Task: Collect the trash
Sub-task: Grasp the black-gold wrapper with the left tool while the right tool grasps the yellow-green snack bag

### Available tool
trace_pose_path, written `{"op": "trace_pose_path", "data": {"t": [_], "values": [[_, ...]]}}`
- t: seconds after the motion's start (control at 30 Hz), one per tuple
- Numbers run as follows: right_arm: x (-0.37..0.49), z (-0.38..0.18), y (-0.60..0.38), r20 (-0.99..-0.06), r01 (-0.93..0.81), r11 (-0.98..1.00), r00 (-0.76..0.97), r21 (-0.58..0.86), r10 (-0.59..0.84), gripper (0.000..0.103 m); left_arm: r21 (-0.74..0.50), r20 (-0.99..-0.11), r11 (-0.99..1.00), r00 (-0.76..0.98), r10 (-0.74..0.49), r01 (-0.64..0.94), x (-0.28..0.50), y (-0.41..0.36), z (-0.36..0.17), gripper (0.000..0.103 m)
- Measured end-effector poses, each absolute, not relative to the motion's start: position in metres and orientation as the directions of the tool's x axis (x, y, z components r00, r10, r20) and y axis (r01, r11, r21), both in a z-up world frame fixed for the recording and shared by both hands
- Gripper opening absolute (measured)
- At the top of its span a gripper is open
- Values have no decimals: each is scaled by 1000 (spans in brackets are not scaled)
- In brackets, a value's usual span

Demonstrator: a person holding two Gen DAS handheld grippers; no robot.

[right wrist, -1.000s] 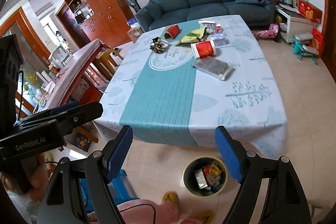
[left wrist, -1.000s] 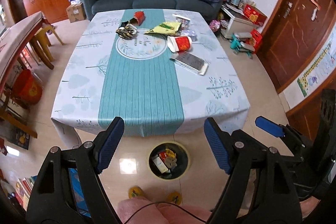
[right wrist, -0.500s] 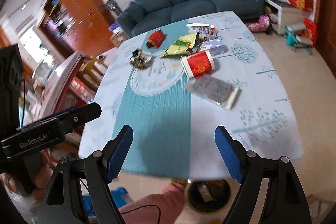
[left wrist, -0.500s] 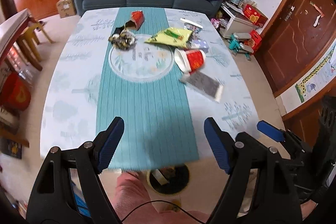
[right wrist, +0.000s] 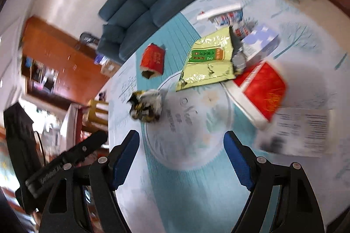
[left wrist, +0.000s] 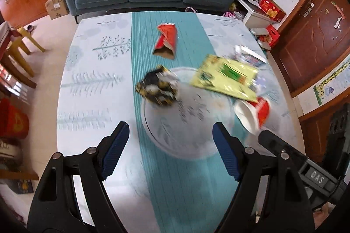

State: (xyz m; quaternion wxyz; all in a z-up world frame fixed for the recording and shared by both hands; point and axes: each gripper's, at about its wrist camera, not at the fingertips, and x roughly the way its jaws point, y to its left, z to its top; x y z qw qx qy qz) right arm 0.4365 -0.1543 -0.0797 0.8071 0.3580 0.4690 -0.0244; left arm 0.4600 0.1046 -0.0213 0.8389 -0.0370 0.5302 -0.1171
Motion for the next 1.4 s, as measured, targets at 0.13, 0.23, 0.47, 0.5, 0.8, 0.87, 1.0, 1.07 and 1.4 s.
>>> {"op": "trace_pose_path", "data": {"t": [0.13, 0.23, 0.47, 0.5, 0.8, 0.87, 1.0, 1.07, 1.4], "values": [[470, -108, -156, -750, 438, 661, 589, 609, 302, 79, -201, -895, 964, 368, -253, 175, 506, 113, -50, 76], [491, -123, -155, -746, 480, 624, 608, 617, 271, 79, -225, -902, 958, 332, -274, 179, 528, 114, -70, 76], [527, -156, -162, -756, 577, 535, 622, 618, 203, 79, -287, -911, 948, 266, -314, 138, 562, 116, -104, 76], [531, -160, -162, -759, 585, 529, 622, 615, 194, 79, -296, -912, 946, 257, -321, 132, 566, 117, -108, 76], [555, -174, -159, -748, 609, 495, 649, 620, 138, 75, -325, -916, 934, 195, -350, 147, 586, 109, -134, 76], [560, -177, -157, -745, 607, 496, 653, 621, 134, 66, -323, -919, 933, 184, -349, 157, 589, 105, -137, 76], [563, -177, -151, -739, 599, 498, 660, 627, 135, 39, -327, -922, 930, 159, -352, 165, 595, 99, -145, 75], [562, -174, -149, -731, 587, 503, 668, 634, 142, 34, -330, -922, 929, 155, -355, 165, 596, 97, -147, 69], [558, -143, -127, -703, 459, 648, 690, 609, 172, 18, -258, -935, 953, 206, -288, 158, 581, 97, -141, 55]]}}
